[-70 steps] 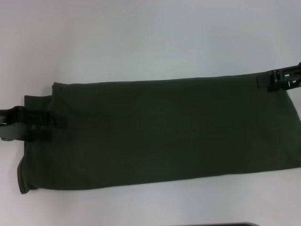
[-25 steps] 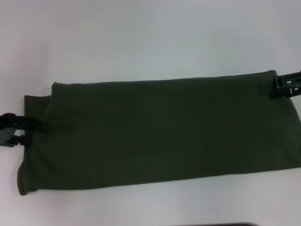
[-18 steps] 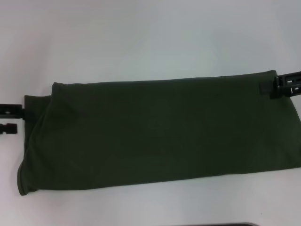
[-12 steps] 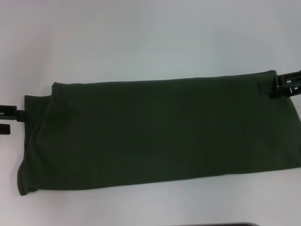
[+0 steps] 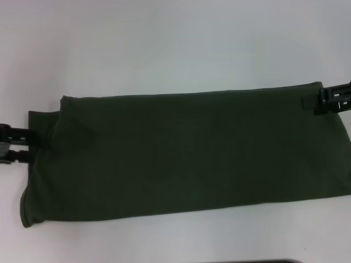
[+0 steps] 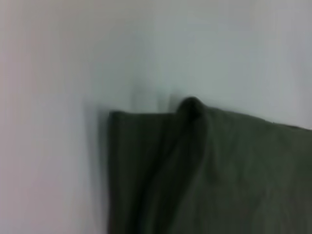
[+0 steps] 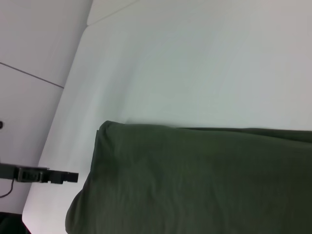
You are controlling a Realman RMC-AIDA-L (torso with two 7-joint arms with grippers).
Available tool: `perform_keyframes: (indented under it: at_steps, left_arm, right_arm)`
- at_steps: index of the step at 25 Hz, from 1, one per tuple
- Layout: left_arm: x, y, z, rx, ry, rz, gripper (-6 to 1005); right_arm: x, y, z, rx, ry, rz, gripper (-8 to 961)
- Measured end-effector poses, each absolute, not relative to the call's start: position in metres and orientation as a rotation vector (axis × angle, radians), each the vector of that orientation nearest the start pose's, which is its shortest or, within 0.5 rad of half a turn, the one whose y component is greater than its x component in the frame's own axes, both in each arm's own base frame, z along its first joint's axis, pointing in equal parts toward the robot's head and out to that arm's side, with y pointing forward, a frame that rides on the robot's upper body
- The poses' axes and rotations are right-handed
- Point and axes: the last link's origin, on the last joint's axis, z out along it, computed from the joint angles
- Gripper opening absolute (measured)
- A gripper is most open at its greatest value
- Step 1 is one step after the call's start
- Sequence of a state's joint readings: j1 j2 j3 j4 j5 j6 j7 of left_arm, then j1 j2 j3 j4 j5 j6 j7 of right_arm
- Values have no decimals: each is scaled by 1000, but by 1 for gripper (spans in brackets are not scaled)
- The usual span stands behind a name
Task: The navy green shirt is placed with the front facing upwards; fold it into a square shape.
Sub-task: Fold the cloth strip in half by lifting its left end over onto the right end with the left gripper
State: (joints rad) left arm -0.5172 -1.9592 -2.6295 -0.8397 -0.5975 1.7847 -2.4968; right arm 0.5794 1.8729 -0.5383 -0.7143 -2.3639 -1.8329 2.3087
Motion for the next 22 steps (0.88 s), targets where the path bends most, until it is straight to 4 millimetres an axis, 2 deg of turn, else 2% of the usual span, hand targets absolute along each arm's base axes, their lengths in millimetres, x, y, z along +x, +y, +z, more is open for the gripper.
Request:
perform_keyframes:
  at_steps: [5, 14, 22]
  left_arm:
    - [-328, 297, 60, -2143, -2120, -160, 841]
    - [-340, 292, 56, -2082, -2138, -113, 841]
    - [-342, 288, 51, -2088, -2158, -91, 842]
  right_arm:
    - [300, 319, 89, -2448, 1872, 356, 866]
    - [303, 317, 88, -2441, 1886, 355, 864]
    - [303, 316, 88, -2439, 1891, 356, 862]
